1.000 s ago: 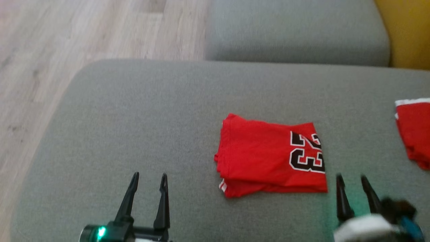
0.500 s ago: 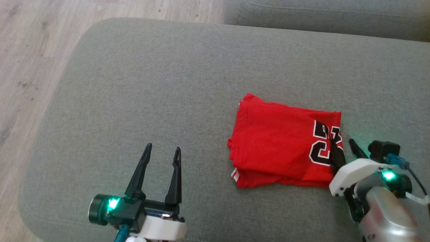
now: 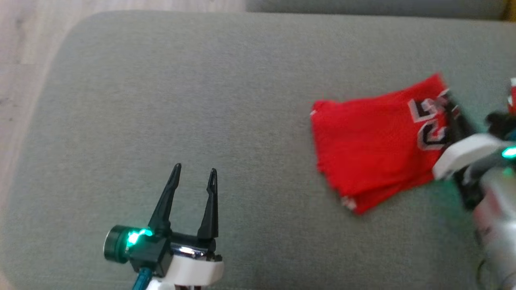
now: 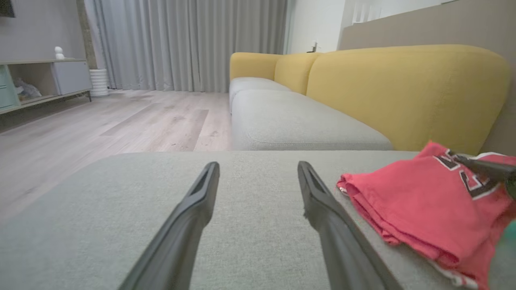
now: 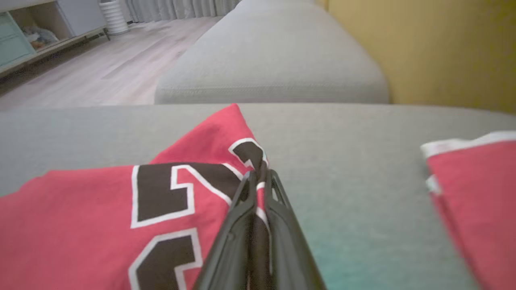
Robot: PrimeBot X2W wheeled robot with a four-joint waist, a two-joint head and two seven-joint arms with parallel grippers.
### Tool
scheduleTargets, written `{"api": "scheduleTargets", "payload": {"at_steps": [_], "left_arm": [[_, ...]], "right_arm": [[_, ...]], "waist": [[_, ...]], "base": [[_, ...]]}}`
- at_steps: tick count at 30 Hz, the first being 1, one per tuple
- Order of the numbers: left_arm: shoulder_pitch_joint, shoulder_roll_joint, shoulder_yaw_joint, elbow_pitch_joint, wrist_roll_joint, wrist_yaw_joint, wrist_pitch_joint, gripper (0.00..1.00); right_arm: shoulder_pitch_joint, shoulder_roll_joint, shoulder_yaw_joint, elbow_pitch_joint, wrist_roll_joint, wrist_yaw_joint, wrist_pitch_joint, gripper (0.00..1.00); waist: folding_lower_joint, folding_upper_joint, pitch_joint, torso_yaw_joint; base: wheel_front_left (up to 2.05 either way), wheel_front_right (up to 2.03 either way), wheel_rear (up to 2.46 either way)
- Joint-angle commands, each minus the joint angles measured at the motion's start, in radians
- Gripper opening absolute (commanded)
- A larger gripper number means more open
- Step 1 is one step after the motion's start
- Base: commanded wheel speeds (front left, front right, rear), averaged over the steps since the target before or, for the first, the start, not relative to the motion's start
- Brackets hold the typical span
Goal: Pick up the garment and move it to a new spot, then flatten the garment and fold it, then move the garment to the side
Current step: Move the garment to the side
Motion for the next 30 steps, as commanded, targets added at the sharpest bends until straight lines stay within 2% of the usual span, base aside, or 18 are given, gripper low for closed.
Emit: {"api": "scheduleTargets", "payload": {"at_steps": [1,10,17,18,19,22,25,27,30], "left_arm": [[-0.047,-0.005,0.037,-0.036,0.01,-0.002,-0.009,1.0],[-0.109,-0.005,0.041,-0.042,0.027,-0.009,-0.009,1.0],[-0.156,-0.005,0.038,-0.044,0.013,-0.012,-0.009,1.0],[-0.16,-0.005,0.043,-0.048,-0.011,-0.007,-0.009,1.0],[-0.164,-0.005,0.047,-0.051,-0.03,-0.005,-0.009,1.0],[-0.165,-0.005,0.059,-0.045,-0.076,0.009,-0.009,1.0],[-0.16,-0.005,0.062,-0.03,-0.087,0.018,-0.009,1.0],[-0.148,-0.005,0.062,-0.001,-0.086,0.024,-0.009,1.0],[-0.118,-0.005,0.061,0.039,-0.105,0.02,-0.009,1.0]], "right_arm": [[-0.038,-0.036,0.019,-0.017,-0.01,0.007,-0.016,0.0],[-0.161,-0.235,-0.017,0.006,-0.043,0.007,-0.009,0.0],[-0.193,-0.394,-0.122,0.025,-0.094,0.007,-0.012,0.0],[-0.195,-0.409,-0.147,0.034,-0.106,0.007,-0.014,0.55],[-0.198,-0.419,-0.175,0.044,-0.123,0.007,-0.015,1.0],[-0.192,-0.421,-0.239,0.042,-0.214,0.007,-0.024,1.0],[-0.174,-0.387,-0.277,0.004,-0.29,0.007,-0.029,1.0],[-0.133,-0.311,-0.311,-0.075,-0.352,0.007,-0.031,1.0],[-0.01,-0.153,-0.324,-0.243,-0.389,0.007,-0.031,1.0]], "waist": [[-0.0001,0.0,0.041,-0.04],[-0.0001,0.0,0.147,-0.128],[-0.0001,0.0,0.182,-0.153],[-0.0001,0.0,0.183,-0.153],[-0.0001,0.0,0.179,-0.152],[-0.0001,0.0,0.149,-0.146],[-0.0001,0.0,0.116,-0.139],[-0.0001,0.0,0.067,-0.131],[-0.0001,0.0,-0.023,-0.118]], "base": [[0.0,0.0,0.0],[0.0,0.0,0.0],[0.0,0.0,0.0],[0.0,0.0,0.0],[0.0,0.0,0.0],[0.0,0.0,0.0],[0.0,0.0,0.0],[0.0,0.0,0.0],[0.0,0.0,0.0]]}}
